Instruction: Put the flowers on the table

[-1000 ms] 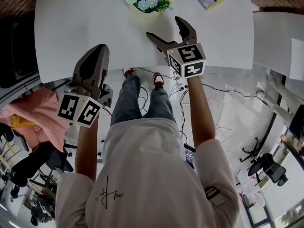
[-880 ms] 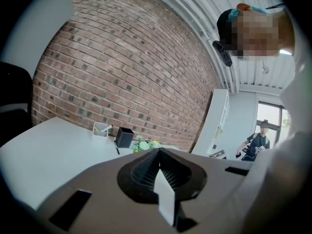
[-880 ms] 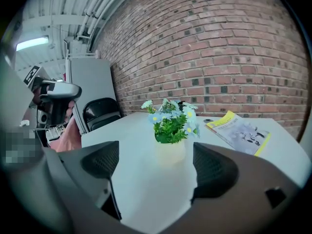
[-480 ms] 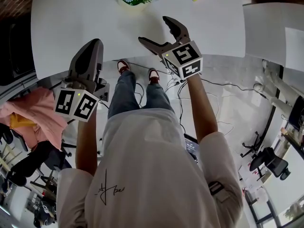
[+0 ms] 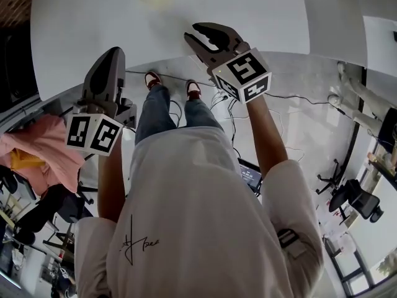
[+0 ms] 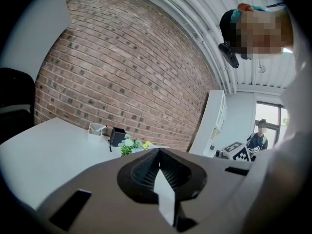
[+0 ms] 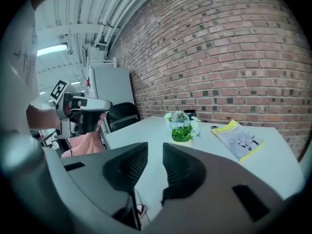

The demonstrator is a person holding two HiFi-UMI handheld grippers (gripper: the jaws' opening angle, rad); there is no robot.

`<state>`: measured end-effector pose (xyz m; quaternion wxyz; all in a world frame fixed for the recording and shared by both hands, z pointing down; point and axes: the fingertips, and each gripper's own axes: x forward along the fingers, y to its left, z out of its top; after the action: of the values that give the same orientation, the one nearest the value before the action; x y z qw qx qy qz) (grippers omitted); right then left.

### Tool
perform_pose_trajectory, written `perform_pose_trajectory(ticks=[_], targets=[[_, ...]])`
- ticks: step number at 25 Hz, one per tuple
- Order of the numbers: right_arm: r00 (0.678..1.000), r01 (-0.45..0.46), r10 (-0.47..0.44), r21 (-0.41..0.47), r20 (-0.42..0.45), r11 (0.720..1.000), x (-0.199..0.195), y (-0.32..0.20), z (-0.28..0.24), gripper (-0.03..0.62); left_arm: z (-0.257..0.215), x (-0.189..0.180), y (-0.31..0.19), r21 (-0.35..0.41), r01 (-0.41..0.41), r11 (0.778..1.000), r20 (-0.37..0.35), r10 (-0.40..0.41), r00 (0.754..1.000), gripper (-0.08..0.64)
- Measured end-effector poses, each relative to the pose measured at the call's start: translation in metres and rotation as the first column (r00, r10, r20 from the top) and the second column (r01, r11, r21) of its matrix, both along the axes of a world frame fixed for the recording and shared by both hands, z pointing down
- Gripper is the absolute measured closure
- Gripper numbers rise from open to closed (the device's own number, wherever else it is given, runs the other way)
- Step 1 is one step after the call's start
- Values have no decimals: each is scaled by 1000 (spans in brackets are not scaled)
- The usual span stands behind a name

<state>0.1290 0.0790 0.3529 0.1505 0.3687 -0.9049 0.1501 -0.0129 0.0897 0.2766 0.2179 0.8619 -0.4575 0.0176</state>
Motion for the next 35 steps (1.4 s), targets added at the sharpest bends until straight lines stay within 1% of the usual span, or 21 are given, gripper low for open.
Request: perform_pose_trajectory(ticks=[3, 7, 12, 20, 24, 29, 35], targets=[[1000, -2, 2, 6, 9, 1000, 9, 12, -12, 509, 1, 6, 6, -6, -7, 1000, -7, 7, 1000, 555], [1000, 13, -13, 11, 23, 1000, 18, 28, -24, 530, 1, 16, 12, 0, -16, 1000, -13, 16, 1000, 555], [1000, 24, -25, 26, 20, 999, 29, 47, -40, 537, -7, 26, 23, 17, -16, 1000, -17, 16, 1000, 555], [1000, 6, -7, 68, 22, 998, 42, 70, -56, 549, -15, 30, 43, 27, 20, 999, -22, -20, 1000, 555], [999, -19, 14, 89, 51, 996, 44, 80, -66, 566, -24, 27, 54, 43, 40, 998, -44, -38, 998, 555], [999, -24, 19, 116, 49, 993, 45, 93, -78, 566, -30, 30, 61, 56, 52, 997, -53, -49, 997, 555], [998, -47, 42, 125, 45, 991, 47, 104, -85, 566, -40, 30, 70, 84, 64, 994, -80, -58, 995, 555]])
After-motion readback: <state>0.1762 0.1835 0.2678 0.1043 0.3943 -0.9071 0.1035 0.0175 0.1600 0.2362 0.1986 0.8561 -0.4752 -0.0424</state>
